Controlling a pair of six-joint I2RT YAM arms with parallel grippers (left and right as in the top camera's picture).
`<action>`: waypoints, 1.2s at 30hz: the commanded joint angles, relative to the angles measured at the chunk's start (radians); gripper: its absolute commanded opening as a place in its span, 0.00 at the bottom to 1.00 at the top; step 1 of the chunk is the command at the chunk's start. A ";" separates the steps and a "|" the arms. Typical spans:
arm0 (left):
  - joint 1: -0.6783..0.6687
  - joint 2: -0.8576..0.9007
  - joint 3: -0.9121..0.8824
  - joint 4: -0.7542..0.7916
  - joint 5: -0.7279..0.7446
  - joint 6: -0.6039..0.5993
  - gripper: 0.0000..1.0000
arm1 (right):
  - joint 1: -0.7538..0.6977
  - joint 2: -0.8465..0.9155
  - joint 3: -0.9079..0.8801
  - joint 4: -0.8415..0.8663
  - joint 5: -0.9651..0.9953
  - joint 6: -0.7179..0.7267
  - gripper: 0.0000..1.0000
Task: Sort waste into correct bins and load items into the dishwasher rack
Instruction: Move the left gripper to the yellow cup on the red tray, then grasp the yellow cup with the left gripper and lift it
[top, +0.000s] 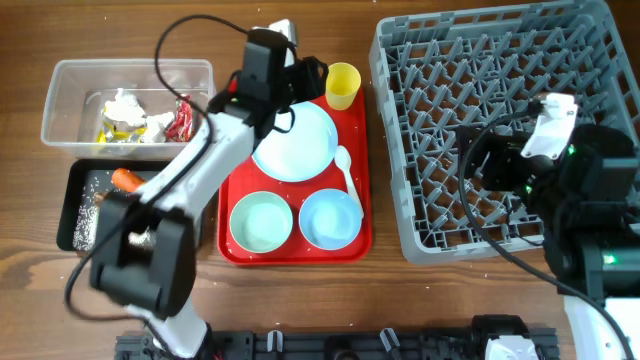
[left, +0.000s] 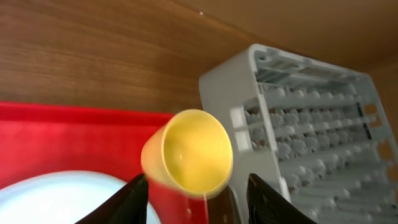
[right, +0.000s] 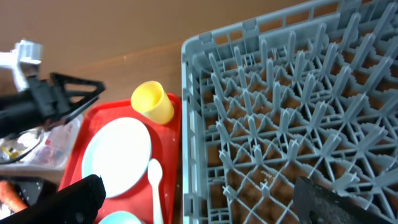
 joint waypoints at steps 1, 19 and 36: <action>-0.002 0.088 0.003 0.100 0.016 -0.082 0.51 | 0.004 0.043 0.016 -0.020 -0.019 -0.026 1.00; -0.061 0.184 0.003 0.076 -0.130 -0.106 0.50 | 0.004 0.168 0.016 -0.071 -0.019 -0.026 1.00; -0.063 0.192 0.003 0.129 -0.195 -0.130 0.48 | 0.004 0.168 0.016 -0.082 -0.019 -0.026 1.00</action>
